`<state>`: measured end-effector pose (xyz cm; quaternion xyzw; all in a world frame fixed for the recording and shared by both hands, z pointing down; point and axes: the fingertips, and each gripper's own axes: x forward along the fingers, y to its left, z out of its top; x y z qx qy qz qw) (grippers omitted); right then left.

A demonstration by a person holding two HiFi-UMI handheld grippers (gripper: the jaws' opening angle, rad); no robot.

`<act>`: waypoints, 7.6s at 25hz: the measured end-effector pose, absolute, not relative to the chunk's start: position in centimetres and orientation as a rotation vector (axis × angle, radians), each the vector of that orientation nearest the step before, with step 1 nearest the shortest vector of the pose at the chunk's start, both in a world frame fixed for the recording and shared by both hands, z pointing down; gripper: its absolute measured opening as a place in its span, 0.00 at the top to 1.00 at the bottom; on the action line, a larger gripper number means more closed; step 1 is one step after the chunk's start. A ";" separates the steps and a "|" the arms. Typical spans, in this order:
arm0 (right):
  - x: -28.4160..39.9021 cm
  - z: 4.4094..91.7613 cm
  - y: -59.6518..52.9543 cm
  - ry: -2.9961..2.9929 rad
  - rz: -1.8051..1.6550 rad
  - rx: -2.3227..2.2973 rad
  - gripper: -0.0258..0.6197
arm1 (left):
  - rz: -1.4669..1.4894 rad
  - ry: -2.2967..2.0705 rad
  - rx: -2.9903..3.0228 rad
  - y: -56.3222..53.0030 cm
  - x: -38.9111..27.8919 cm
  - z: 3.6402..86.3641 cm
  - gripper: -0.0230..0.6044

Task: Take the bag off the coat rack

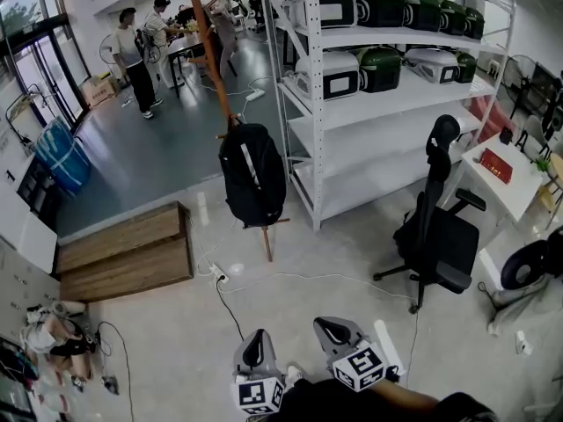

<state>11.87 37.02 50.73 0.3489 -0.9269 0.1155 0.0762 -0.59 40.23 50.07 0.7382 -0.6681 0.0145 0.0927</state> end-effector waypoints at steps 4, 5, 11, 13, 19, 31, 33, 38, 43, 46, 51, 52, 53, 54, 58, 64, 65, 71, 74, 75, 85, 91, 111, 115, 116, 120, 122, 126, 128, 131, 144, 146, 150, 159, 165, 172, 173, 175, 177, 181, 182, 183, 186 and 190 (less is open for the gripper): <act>9.8 50.8 36.9 -2.776 0.350 1.066 0.94 | 0.056 -1.971 2.219 40.2 -2.7 50.0 0.94; 9.3 50.8 36.9 -2.775 0.353 1.074 0.94 | 0.058 -1.964 2.220 40.3 -3.3 50.1 0.94; 6.4 50.9 37.2 -2.749 0.356 1.136 0.94 | 0.050 -1.910 2.258 40.5 -6.1 50.4 0.94; 5.6 51.1 37.3 -2.742 0.358 1.152 0.94 | 0.052 -1.898 2.268 40.6 -6.9 50.6 0.94; 4.8 51.8 36.5 -2.726 0.358 1.164 0.94 | 0.045 -1.887 2.233 39.9 -8.2 51.7 0.94; 4.3 52.8 25.9 -2.760 0.364 1.094 0.94 | 0.065 -1.946 2.168 30.3 -8.2 52.7 0.94; 4.2 52.9 23.3 -2.772 0.361 1.066 0.94 | 0.068 -1.956 2.163 27.8 -8.1 52.7 0.94; 4.9 52.1 16.9 -2.791 0.346 1.017 0.94 | 0.073 -1.975 2.168 21.4 -6.7 51.9 0.94; 6.2 51.6 11.2 -2.803 0.355 0.973 0.94 | 0.069 -1.990 2.146 15.8 -4.9 51.0 0.94; 6.9 51.4 8.2 -2.815 0.349 0.945 0.94 | 0.072 -1.997 2.133 13.1 -3.9 50.8 0.94; 7.7 51.6 4.3 -2.846 0.330 0.924 0.94 | 0.095 -2.037 2.125 10.0 -3.0 50.6 0.94; 7.6 51.6 3.5 -2.851 0.328 0.921 0.94 | 0.100 -2.044 2.124 9.5 -3.1 50.6 0.94; 7.6 51.7 3.0 -2.850 0.335 0.917 0.94 | 0.105 -2.049 2.115 9.1 -3.3 50.6 0.94; 7.5 51.8 2.5 -2.845 0.348 0.911 0.94 | 0.109 -2.053 2.100 8.8 -3.4 50.7 0.94; 6.7 52.4 0.5 -2.829 0.385 0.888 0.94 | 0.126 -2.072 2.076 7.1 -4.5 51.2 0.94; 4.9 52.8 -2.5 -2.820 0.378 0.881 0.94 | 0.110 -2.079 2.024 3.1 -7.4 52.5 0.94; 4.5 52.8 -3.3 -2.821 0.371 0.884 0.94 | 0.102 -2.078 2.029 2.0 -7.9 52.5 0.94; 0.8 52.4 -8.4 -2.796 0.360 0.909 0.94 | 0.079 -2.063 2.063 -3.6 -11.7 51.9 0.94; -2.1 52.1 -11.0 -2.783 0.351 0.917 0.94 | 0.076 -2.046 2.082 -6.4 -14.5 51.7 0.94; -2.9 52.1 -11.8 -2.778 0.352 0.922 0.94 | 0.077 -2.037 2.084 -7.3 -15.4 51.8 0.94; -9.2 51.7 -18.3 -2.726 0.358 0.980 0.94 | 0.090 -1.978 2.178 -14.6 -21.5 51.1 0.94; -10.9 52.0 -21.9 -2.744 0.339 0.925 0.94 | 0.091 -1.996 2.141 -17.6 -22.8 51.8 0.94; -10.6 53.2 -35.5 -2.795 0.269 0.654 0.94 | 0.128 -2.264 1.887 -26.6 -24.1 52.8 0.93; -10.3 53.7 -37.6 -2.786 0.259 0.651 0.93 | 0.154 -2.266 1.865 -27.6 -24.6 53.3 0.93; -10.1 53.7 -38.2 -2.783 0.254 0.652 0.92 | 0.158 -2.263 1.860 -27.8 -24.7 53.6 0.93; -10.0 54.2 -40.0 -2.774 0.259 0.648 0.80 | 0.203 -2.245 1.850 -28.5 -24.8 54.4 0.78; -10.0 54.7 -40.7 -2.761 0.258 0.645 0.78 | 0.230 -2.235 1.831 -28.8 -25.0 55.1 0.72; -10.3 56.0 -41.6 -2.725 0.263 0.620 0.69 | 0.274 -2.213 1.802 -29.4 -25.5 56.3 0.64; -10.4 56.6 -42.0 -2.711 0.268 0.606 0.66 | 0.295 -2.210 1.786 -29.8 -25.8 56.7 0.62; -10.7 57.3 -42.7 -2.694 0.266 0.589 0.64 | 0.298 -2.208 1.754 -30.2 -26.6 57.3 0.60; -12.2 61.3 -44.5 -2.612 0.298 0.501 0.60 | 0.343 -2.129 1.686 -32.1 -28.0 61.0 0.58; -12.4 61.8 -44.6 -2.599 0.302 0.495 0.60 | 0.358 -2.116 1.679 -32.3 -28.0 61.5 0.58; -12.7 62.5 -44.6 -2.579 0.304 0.486 0.61 | 0.349 -2.094 1.687 -32.8 -28.0 61.9 0.58; -12.7 62.6 -45.5 -2.567 0.287 0.554 0.62 | 0.330 -2.071 1.734 -33.2 -28.0 62.3 0.64; -12.6 62.6 -45.3 -2.574 0.292 0.585 0.69 | 0.325 -2.067 1.773 -33.3 -28.1 62.3 0.69; -12.6 62.4 -45.2 -2.570 0.295 0.595 0.77 | 0.322 -2.042 1.809 -33.3 -27.8 62.1 0.75; -12.6 62.4 -45.1 -2.567 0.296 0.597 0.78 | 0.317 -2.042 1.811 -33.2 -27.8 62.1 0.76; -12.5 62.4 -44.9 -2.563 0.299 0.603 0.78 | 0.312 -2.041 1.820 -33.1 -27.6 62.0 0.77; -12.4 62.3 -44.6 -2.561 0.295 0.611 0.80 | 0.311 -2.036 1.828 -33.0 -27.4 61.9 0.78; -12.1 62.0 -44.2 -2.563 0.282 0.630 0.82 | 0.299 -2.028 1.846 -32.7 -27.0 61.6 0.80; -12.1 62.0 -44.1 -2.562 0.284 0.632 0.82 | 0.295 -2.027 1.851 -32.7 -26.9 61.5 0.80; -12.1 61.9 -44.0 -2.563 0.285 0.635 0.82 | 0.290 -2.026 1.857 -32.6 -26.9 61.4 0.80; -11.9 61.3 -43.8 -2.568 0.282 0.649 0.82 | 0.279 -2.026 1.877 -32.6 -26.7 60.8 0.80; -11.6 60.6 -43.6 -2.576 0.281 0.672 0.83 | 0.279 -2.021 1.909 -32.6 -26.4 60.1 0.80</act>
